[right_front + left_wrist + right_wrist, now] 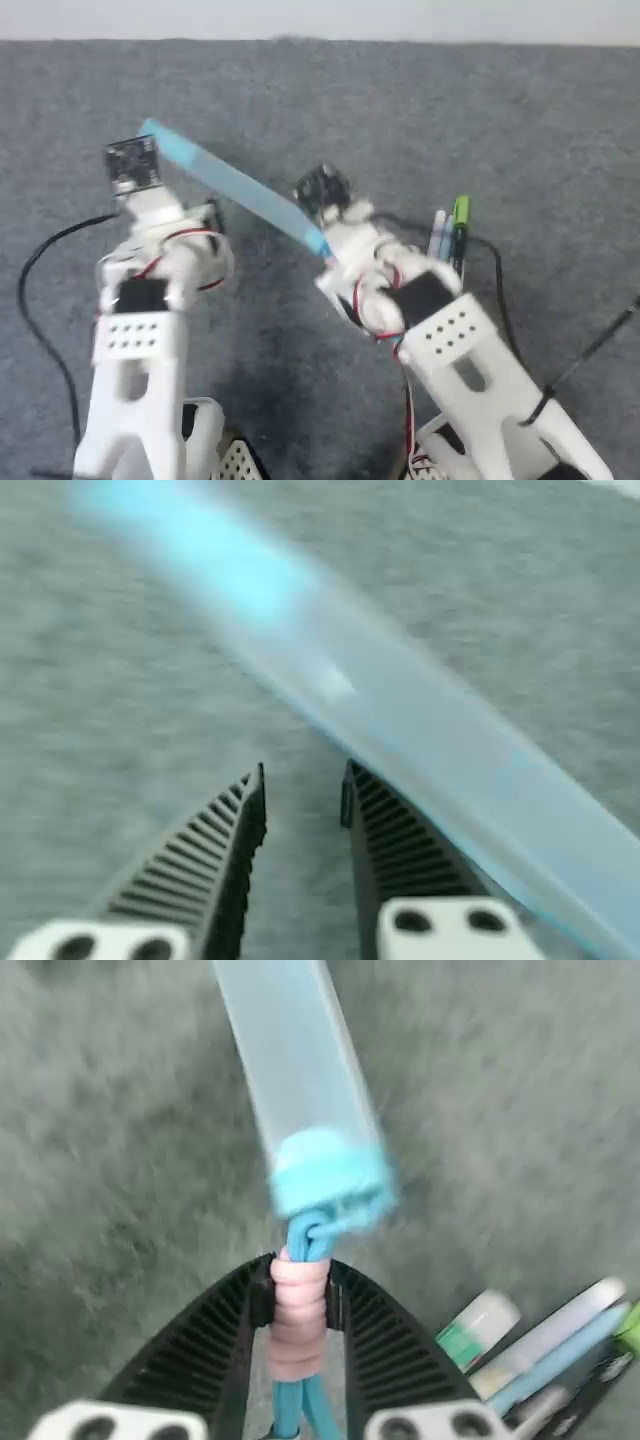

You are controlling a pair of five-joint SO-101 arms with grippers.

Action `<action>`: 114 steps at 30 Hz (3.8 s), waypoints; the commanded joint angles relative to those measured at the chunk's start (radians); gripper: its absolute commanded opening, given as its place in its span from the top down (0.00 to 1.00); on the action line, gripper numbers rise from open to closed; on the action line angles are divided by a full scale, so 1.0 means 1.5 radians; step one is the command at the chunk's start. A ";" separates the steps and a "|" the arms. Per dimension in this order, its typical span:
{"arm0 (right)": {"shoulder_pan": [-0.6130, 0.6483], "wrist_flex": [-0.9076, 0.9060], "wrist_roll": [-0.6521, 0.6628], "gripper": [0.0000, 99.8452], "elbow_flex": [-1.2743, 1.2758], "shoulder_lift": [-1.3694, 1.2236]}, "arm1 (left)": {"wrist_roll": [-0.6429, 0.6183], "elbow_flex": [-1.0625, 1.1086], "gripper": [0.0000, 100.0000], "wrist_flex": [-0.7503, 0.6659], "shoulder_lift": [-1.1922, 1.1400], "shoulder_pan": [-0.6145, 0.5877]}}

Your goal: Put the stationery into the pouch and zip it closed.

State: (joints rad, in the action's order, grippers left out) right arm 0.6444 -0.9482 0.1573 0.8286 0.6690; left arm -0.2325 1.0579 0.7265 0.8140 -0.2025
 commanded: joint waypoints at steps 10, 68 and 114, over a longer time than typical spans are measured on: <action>0.006 0.056 -0.025 0.99 0.037 -0.006 | 0.293 -0.043 0.80 0.267 0.293 0.060; -0.144 -0.173 0.093 0.99 -0.101 0.035 | 0.317 0.201 0.75 0.033 0.272 0.056; 0.051 -0.341 0.116 0.99 -0.300 0.033 | 0.257 0.192 0.68 -0.044 0.272 0.189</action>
State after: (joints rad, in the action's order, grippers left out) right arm 0.6751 -1.4208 0.2770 0.4327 0.6521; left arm 0.1680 1.3587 0.7158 1.2267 0.1120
